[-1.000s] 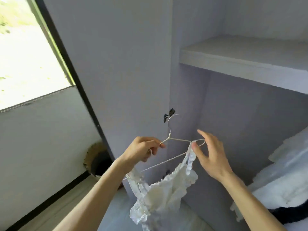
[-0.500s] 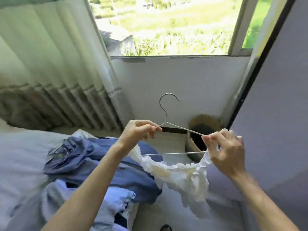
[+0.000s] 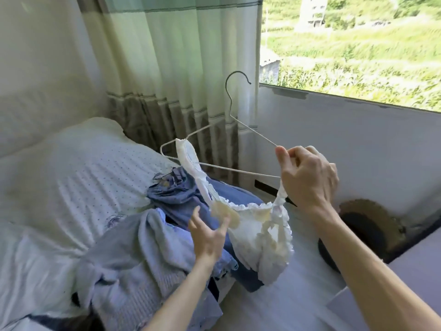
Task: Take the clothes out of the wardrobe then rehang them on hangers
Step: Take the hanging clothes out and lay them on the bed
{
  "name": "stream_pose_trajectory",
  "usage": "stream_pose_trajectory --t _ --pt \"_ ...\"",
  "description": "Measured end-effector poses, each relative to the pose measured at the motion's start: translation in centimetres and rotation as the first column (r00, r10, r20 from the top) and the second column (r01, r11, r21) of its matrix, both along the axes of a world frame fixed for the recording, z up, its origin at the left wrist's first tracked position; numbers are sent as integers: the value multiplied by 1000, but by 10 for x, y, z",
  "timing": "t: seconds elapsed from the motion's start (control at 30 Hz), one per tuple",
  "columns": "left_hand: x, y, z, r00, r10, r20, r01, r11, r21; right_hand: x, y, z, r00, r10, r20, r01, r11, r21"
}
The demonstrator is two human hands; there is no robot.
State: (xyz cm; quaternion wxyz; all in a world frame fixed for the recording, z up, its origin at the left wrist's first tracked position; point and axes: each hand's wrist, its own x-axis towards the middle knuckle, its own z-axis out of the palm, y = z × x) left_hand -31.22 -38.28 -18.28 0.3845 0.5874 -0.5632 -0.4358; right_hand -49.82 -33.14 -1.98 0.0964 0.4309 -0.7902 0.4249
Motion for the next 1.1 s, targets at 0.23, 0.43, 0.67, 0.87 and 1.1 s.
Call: stream_pose_trajectory --t 0.23,0.43,0.67,0.87,1.1 --pt "-6 2 -26 944 -180 276 197 980 -32 60 -29 39 973 -7 229 10 1000 -11" --pt "42 -67 -23 982 6 190 48 959 -281 83 -23 46 947 -36 318 57 997 -57" --pt "127 -145 -7 998 -60 -4 53 905 -423 103 -34 34 933 22 358 19 994 -110" --pt "165 -175 15 915 -400 -47 401 916 3 128 -73 31 906 138 400 -85 985 -147" --pt "215 -155 22 890 -442 -117 457 868 194 158 -130 12 878 299 374 -301 952 -54"
